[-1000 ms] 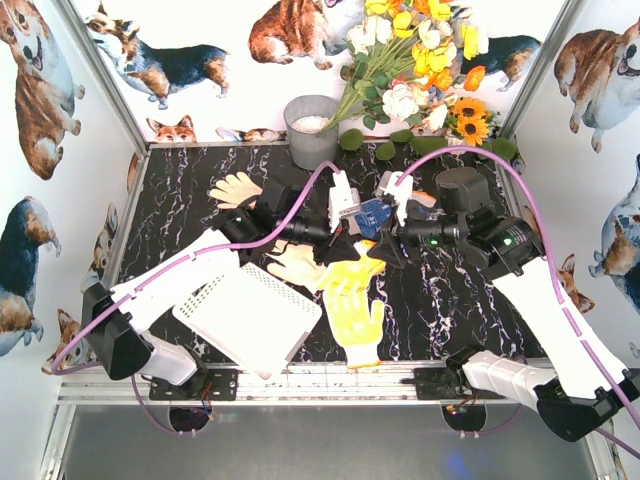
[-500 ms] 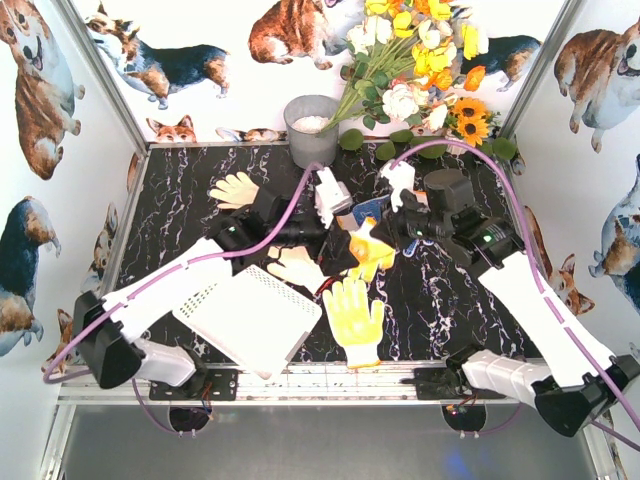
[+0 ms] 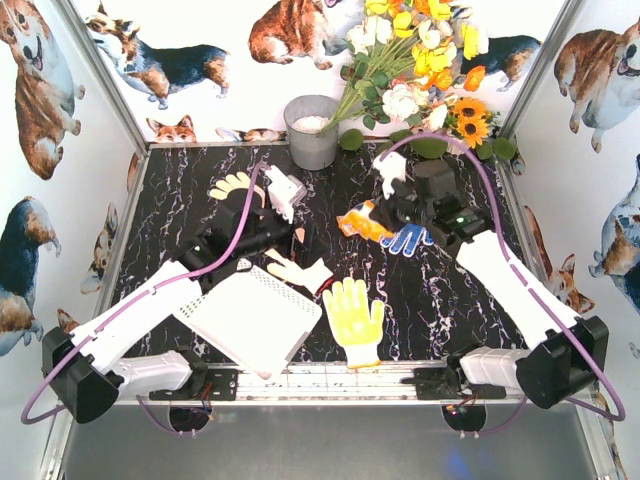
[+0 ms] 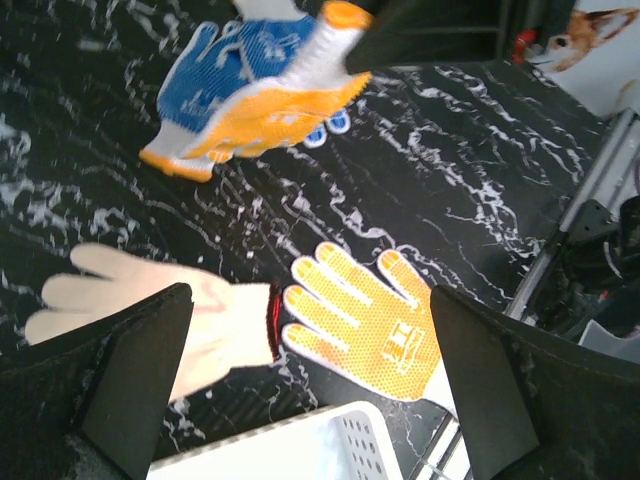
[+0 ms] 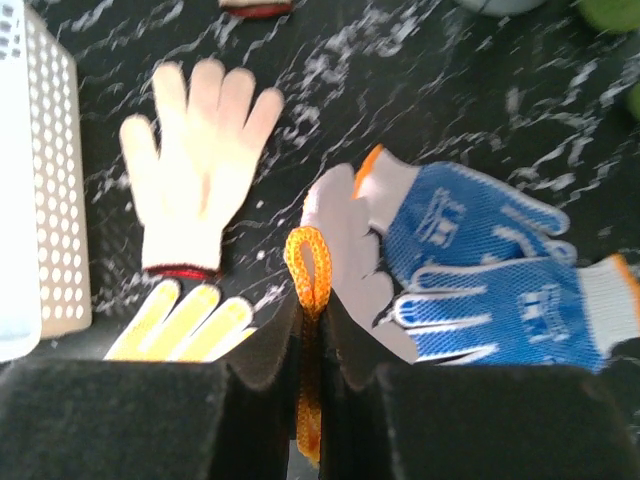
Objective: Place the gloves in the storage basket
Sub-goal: Pair the glove with the glove.
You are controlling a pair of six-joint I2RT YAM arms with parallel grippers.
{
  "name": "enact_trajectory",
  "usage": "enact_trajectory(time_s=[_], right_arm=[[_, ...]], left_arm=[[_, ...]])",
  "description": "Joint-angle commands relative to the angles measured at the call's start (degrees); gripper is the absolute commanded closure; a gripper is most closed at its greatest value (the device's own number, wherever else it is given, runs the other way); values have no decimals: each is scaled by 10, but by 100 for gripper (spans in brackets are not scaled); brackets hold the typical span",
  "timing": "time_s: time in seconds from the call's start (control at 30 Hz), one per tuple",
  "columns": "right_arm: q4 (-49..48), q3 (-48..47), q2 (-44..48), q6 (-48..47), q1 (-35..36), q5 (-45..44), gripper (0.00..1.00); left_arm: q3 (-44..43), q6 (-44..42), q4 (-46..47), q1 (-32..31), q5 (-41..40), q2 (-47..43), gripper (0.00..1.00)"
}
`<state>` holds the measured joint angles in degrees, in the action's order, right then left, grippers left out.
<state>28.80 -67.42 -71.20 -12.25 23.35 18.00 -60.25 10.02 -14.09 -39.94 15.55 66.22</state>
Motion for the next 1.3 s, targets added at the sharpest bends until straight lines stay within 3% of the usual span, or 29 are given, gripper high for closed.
enact_trajectory(time_s=[0.0, 0.3, 0.7, 1.27], right_arm=[[-69, 70, 23, 11, 8, 70, 100], [-139, 210, 68, 115, 58, 97, 100], [-116, 268, 98, 230, 115, 94, 100], [-22, 336, 185, 363, 218, 37, 100]], left_arm=[[35, 60, 27, 10, -62, -18, 0], [78, 105, 72, 21, -68, -14, 0], [88, 161, 64, 21, -130, 22, 0], [74, 170, 63, 21, -125, 67, 0]])
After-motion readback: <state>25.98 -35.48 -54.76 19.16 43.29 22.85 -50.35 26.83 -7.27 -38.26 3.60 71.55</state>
